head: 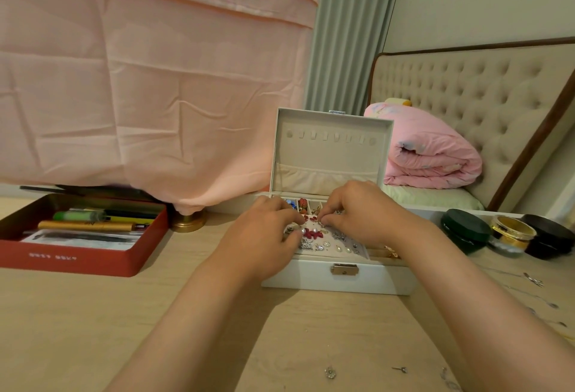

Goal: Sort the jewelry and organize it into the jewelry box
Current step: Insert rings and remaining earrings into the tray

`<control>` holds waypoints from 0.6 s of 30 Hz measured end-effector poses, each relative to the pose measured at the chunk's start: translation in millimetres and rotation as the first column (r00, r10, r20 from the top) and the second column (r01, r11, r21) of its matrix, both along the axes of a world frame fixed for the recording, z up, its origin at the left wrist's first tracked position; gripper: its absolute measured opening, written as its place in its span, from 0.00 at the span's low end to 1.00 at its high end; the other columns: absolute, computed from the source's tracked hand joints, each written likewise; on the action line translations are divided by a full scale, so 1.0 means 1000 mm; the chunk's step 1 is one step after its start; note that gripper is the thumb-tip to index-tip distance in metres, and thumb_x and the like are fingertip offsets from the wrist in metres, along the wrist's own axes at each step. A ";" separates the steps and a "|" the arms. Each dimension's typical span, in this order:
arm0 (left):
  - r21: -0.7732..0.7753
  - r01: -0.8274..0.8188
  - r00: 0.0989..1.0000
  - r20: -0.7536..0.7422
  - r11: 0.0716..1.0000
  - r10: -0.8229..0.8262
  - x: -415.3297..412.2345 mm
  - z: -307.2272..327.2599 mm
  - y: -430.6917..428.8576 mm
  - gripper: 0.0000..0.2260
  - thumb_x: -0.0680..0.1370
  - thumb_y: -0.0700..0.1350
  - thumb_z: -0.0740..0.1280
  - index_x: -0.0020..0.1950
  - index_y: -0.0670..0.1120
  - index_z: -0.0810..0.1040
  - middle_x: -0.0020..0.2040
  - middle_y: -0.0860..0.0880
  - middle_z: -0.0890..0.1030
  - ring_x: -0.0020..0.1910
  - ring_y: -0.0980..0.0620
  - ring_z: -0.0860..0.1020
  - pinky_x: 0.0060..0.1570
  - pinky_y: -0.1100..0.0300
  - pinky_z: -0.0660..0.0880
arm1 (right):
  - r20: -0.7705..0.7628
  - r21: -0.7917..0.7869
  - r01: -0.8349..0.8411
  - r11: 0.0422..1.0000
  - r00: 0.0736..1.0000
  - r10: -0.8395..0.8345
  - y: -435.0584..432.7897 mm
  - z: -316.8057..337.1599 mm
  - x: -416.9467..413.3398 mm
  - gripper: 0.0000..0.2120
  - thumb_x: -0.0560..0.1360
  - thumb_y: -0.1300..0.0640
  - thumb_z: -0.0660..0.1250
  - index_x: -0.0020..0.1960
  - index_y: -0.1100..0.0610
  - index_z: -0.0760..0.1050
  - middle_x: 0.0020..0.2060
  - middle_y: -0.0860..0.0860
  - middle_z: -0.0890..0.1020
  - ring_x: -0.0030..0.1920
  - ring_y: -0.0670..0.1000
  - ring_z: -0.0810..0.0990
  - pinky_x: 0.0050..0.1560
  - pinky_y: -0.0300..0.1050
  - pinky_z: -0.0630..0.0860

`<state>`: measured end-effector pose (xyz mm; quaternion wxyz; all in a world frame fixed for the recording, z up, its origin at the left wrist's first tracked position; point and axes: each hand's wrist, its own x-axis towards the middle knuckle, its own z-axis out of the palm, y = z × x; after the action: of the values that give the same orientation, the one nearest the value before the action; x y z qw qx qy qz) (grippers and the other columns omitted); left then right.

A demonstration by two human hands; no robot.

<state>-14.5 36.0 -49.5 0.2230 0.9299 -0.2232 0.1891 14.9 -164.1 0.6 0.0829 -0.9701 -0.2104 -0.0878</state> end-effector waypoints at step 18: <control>0.156 0.239 0.842 -0.525 0.958 -0.125 -0.066 0.033 -0.026 0.03 0.74 0.49 0.67 0.43 0.54 0.80 0.35 0.57 0.79 0.35 0.59 0.75 0.37 0.63 0.70 | -0.402 0.082 -0.057 0.995 0.911 0.085 -0.012 -0.004 -0.129 0.06 0.70 0.50 0.78 0.46 0.43 0.85 0.37 0.36 0.84 0.37 0.35 0.79 0.36 0.29 0.70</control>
<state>-80.7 10.2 -16.1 0.1892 0.9395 -0.2632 -0.1107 -114.0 -176.4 -3.6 0.1612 -0.9555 -0.2208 0.1110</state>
